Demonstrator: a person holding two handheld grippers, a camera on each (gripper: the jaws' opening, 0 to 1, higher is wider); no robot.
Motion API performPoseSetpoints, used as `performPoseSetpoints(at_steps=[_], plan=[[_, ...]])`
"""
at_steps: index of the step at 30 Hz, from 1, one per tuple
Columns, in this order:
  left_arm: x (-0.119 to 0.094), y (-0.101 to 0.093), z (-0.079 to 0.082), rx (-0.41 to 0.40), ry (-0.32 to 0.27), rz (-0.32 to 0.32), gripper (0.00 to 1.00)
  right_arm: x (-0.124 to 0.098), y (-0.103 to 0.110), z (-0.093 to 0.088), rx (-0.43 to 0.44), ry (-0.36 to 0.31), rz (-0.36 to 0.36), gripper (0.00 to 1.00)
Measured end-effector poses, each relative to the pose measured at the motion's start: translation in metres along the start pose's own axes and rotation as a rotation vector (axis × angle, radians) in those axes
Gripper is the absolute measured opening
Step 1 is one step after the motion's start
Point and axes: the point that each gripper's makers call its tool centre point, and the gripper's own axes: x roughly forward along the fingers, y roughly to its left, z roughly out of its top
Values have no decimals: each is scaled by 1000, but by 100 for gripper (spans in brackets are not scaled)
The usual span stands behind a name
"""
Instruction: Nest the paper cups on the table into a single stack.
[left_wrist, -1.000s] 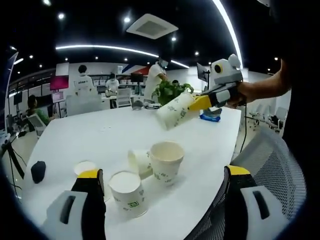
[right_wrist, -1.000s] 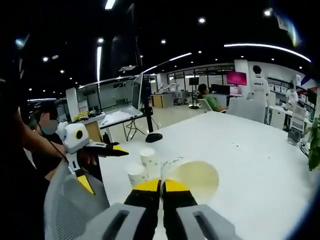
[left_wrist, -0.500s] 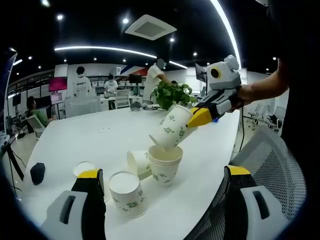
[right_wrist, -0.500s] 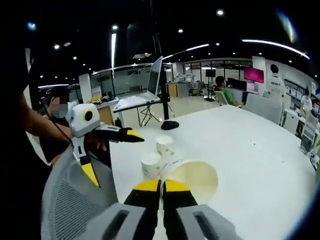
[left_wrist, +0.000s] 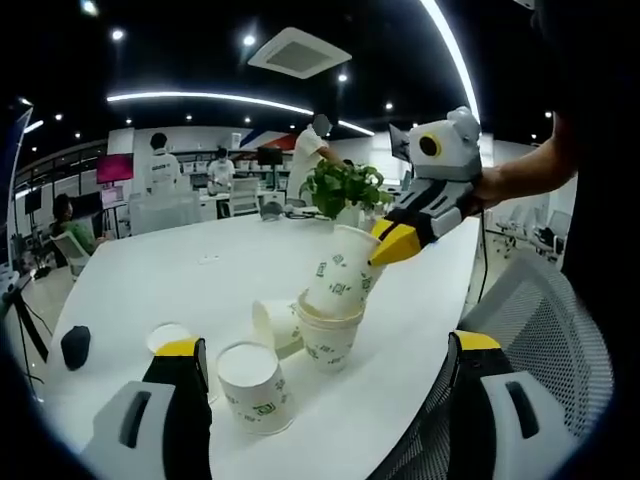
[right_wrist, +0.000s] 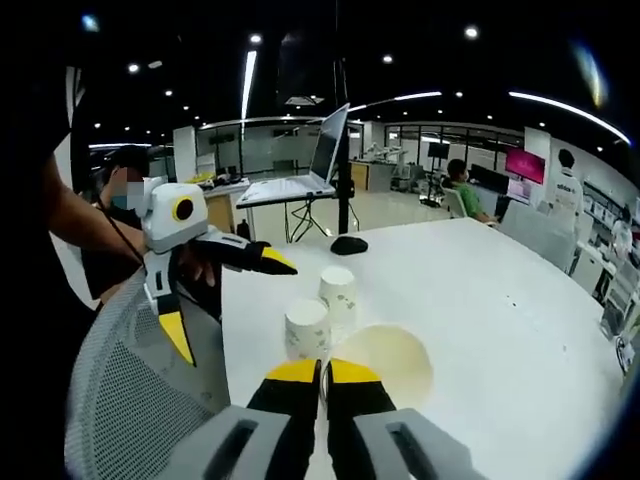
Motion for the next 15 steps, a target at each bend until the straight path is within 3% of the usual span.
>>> performPoseSetpoints(at_steps=[8, 15], plan=[[1, -2, 0, 1, 7, -2, 99, 10, 0, 6, -18, -13, 7, 0], [1, -1, 0, 1, 7, -1, 99, 26, 0, -1, -4, 3, 26, 0]])
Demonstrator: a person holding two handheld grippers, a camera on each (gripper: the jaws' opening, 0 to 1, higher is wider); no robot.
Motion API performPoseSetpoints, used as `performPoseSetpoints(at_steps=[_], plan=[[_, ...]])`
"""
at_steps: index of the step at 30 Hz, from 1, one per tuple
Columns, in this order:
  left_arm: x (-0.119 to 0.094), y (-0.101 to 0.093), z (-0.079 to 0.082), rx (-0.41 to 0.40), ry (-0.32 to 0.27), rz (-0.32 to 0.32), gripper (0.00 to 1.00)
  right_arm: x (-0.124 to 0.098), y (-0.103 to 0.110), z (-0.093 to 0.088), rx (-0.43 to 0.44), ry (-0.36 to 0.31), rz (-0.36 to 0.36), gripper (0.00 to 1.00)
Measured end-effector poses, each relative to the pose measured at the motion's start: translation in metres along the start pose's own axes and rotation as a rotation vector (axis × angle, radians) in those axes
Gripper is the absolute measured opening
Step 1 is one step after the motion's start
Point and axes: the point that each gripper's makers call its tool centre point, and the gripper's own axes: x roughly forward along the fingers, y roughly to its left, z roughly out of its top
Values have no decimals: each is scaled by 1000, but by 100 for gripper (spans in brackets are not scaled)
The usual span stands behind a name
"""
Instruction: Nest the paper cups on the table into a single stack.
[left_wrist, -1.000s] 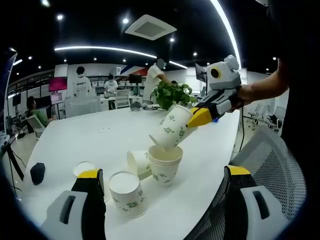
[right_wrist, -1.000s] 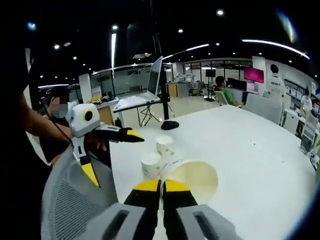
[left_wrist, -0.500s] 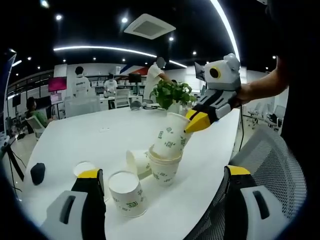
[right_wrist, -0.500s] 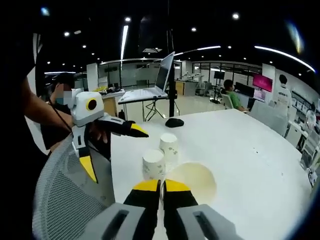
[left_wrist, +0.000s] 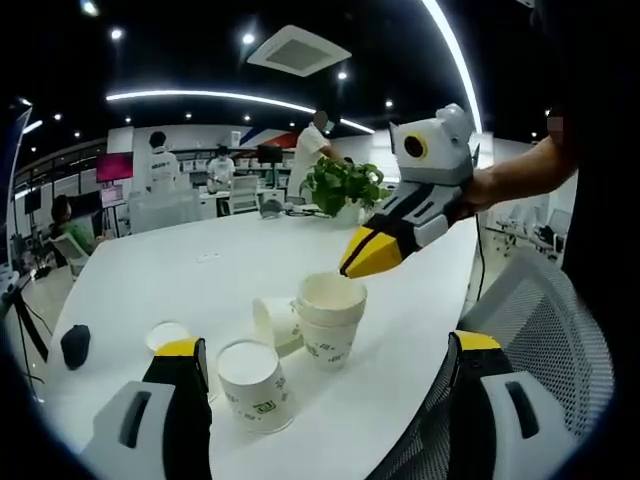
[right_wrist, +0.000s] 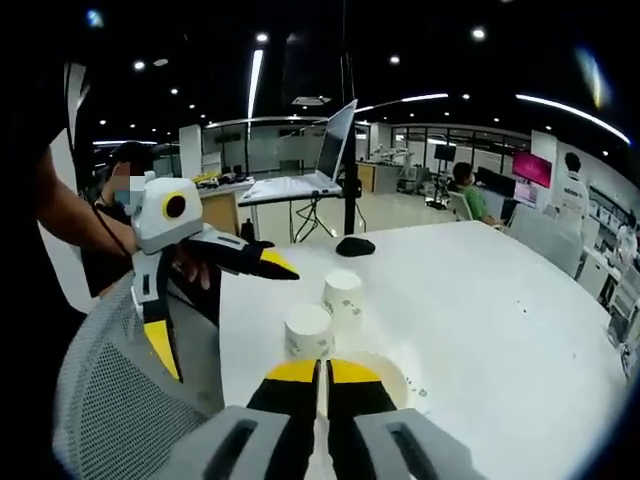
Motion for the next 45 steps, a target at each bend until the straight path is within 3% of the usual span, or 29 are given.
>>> performPoseSetpoints(at_steps=[7, 12, 16, 20, 28, 35, 45], plan=[[0, 3, 0, 0, -6, 9, 99, 4, 1, -8, 20, 13, 3, 0], [0, 4, 0, -1, -5, 9, 99, -3, -4, -7, 33, -9, -26, 6], [1, 2, 3, -9, -5, -2, 98, -11, -13, -6, 46, -32, -72, 16], [2, 6, 6, 38, -9, -6, 86, -20, -20, -6, 68, -58, -115, 30], [24, 29, 32, 16, -52, 6, 81, -42, -32, -11, 131, -114, -204, 56], [48, 52, 29, 18, 4, 3, 68, -59, -35, -14, 179, -166, -265, 76], [74, 68, 31, 12, 32, 1, 64, -83, -31, -27, 210, -186, -315, 93]])
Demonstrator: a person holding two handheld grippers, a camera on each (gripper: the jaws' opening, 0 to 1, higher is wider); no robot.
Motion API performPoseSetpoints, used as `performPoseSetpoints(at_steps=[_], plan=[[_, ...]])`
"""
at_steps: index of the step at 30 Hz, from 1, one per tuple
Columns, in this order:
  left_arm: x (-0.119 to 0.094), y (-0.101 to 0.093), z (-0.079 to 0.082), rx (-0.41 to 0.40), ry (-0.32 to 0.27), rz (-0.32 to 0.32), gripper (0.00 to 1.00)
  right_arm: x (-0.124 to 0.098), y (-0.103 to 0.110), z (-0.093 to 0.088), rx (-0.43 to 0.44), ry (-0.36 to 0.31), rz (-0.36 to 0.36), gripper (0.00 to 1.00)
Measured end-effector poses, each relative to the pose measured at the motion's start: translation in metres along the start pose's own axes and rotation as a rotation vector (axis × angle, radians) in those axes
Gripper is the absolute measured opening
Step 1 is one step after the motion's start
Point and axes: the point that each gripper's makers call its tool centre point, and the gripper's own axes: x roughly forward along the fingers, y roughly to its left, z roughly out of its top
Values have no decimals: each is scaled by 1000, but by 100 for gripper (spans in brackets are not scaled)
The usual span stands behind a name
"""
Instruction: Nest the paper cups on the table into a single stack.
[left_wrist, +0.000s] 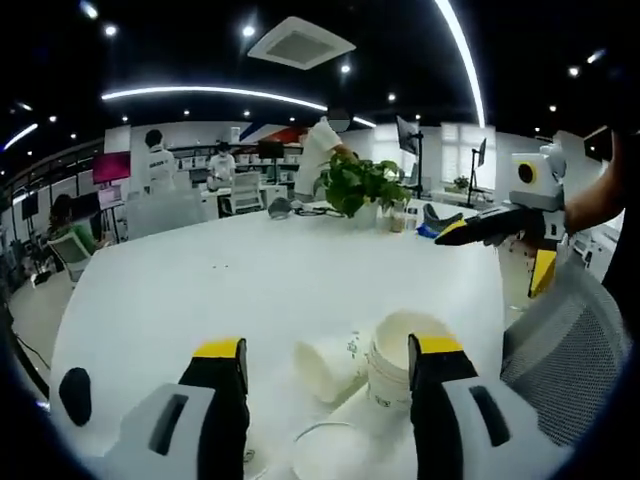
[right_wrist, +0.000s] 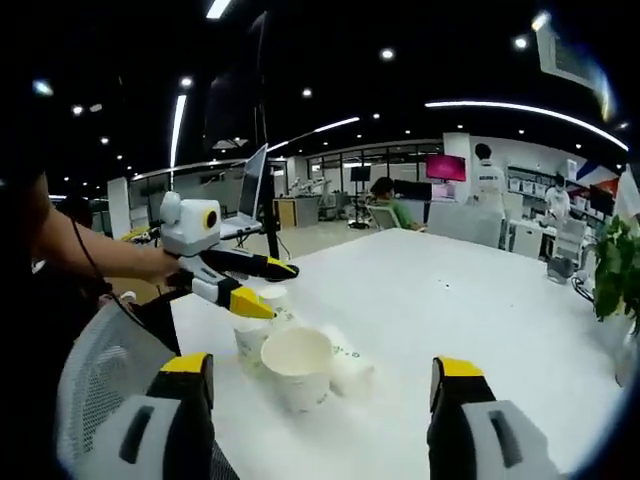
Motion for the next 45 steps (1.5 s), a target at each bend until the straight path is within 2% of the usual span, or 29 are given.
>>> performPoseSetpoints(at_steps=[4, 8, 12, 25, 32, 45], plan=[[9, 7, -4, -13, 17, -12, 62, -9, -4, -1, -19, -18, -32, 100], [16, 4, -4, -26, 31, -27, 58, -16, -6, 0, -9, -39, -44, 100], [19, 2, -5, -27, 39, -36, 57, -19, -8, -5, -5, -32, -49, 100], [29, 10, -10, -12, 67, -28, 52, -28, -16, -8, -23, -51, -95, 100], [39, 12, -16, -29, 101, -45, 41, -30, -17, -12, -20, -39, -101, 100], [49, 18, -38, -71, 184, -71, 22, -33, -17, -19, -30, -28, -110, 98]])
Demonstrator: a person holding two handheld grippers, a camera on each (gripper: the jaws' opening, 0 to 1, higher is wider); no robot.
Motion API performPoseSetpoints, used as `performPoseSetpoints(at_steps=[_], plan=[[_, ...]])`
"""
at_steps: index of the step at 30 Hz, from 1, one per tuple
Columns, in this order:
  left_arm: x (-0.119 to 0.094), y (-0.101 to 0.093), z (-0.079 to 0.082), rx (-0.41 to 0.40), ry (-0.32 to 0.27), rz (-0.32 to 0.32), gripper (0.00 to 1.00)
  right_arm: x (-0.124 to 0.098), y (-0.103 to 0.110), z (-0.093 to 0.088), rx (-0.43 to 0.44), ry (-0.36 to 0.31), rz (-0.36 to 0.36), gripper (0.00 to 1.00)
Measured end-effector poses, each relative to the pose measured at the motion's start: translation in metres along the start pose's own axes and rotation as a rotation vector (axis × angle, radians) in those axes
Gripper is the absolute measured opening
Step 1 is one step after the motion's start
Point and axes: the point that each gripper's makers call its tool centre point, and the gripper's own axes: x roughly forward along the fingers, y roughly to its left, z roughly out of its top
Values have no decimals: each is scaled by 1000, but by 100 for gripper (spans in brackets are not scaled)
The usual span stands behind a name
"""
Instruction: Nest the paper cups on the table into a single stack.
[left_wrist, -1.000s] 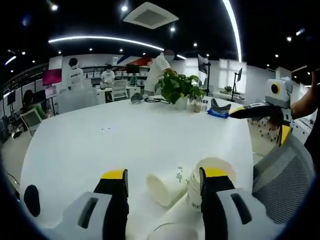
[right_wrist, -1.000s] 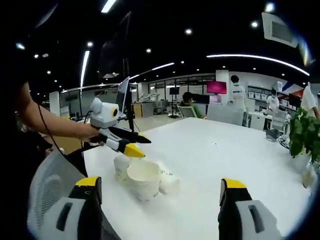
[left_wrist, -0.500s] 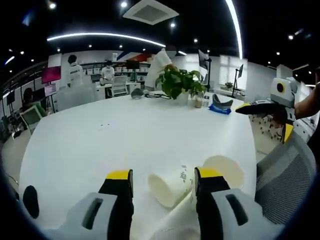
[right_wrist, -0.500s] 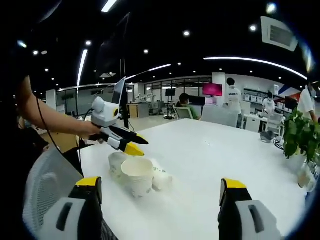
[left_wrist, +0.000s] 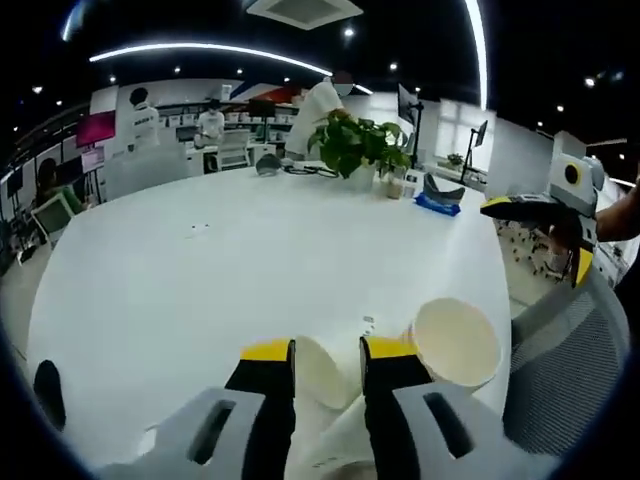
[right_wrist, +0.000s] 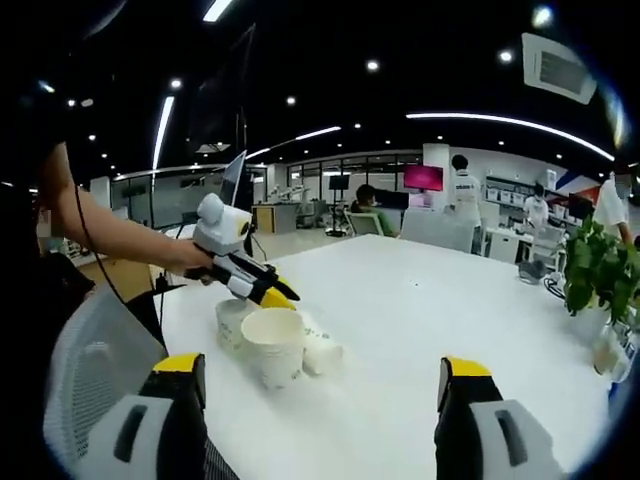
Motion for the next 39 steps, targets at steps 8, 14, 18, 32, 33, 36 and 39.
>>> performPoseSetpoints(at_steps=[8, 14, 18, 32, 33, 36, 39], plan=[[9, 0, -9, -34, 41, -23, 16, -7, -3, -10, -20, 20, -9, 97], [14, -3, -10, -43, 60, -32, 13, -11, 0, -16, -20, 15, -1, 96], [16, -8, -7, -57, 55, -44, 10, -10, 4, -17, -29, 21, 3, 96], [13, -13, -7, -97, 61, -79, 5, -8, 12, -19, -30, 25, 9, 92], [13, -14, -7, -95, 61, -81, 4, -8, 12, -18, -30, 23, 9, 92], [12, -17, -8, -79, 62, -87, 0, -9, 13, -18, -26, 22, 11, 92], [12, -17, -5, -64, 59, -81, 0, -9, 14, -17, -26, 19, 12, 91]])
